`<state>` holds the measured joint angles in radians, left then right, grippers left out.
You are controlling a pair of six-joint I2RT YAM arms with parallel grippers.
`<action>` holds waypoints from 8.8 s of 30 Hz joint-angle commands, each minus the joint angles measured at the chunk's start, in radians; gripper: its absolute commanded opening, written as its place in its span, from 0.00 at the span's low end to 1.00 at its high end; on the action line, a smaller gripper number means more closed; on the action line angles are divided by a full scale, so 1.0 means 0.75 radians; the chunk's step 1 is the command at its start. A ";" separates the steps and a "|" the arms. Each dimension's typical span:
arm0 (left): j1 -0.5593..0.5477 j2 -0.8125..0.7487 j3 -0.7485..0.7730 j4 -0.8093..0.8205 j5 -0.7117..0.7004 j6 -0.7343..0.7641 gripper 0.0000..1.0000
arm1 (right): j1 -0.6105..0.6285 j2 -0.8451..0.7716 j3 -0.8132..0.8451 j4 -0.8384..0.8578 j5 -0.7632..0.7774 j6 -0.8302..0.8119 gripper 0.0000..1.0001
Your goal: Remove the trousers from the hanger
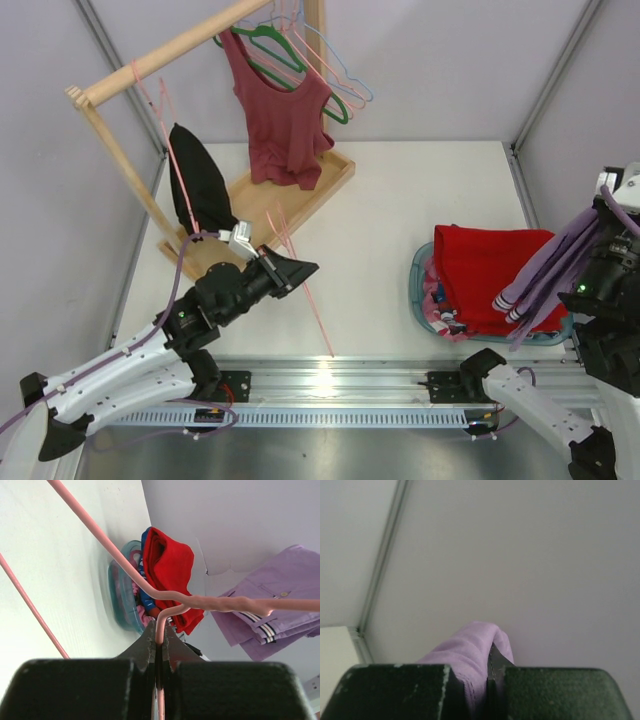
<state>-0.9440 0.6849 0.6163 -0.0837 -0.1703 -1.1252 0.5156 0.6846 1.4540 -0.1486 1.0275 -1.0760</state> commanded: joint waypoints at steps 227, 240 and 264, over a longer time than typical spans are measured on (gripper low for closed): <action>0.398 0.060 -0.141 0.277 0.683 -0.083 0.00 | -1.456 -0.217 -0.912 -1.074 -1.303 2.633 0.38; 0.373 0.097 0.054 -0.001 0.638 0.062 0.00 | -1.456 -0.207 -0.607 -1.082 -1.194 2.512 0.00; 0.334 0.193 0.156 -0.027 0.650 0.103 0.00 | -1.467 -0.422 -0.595 -1.403 -1.300 2.519 0.00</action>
<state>-0.6853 0.8276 0.6960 -0.1234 0.3080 -1.0630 -0.5758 0.3649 1.0271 -1.1824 0.0887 0.8146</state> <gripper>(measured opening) 0.039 0.022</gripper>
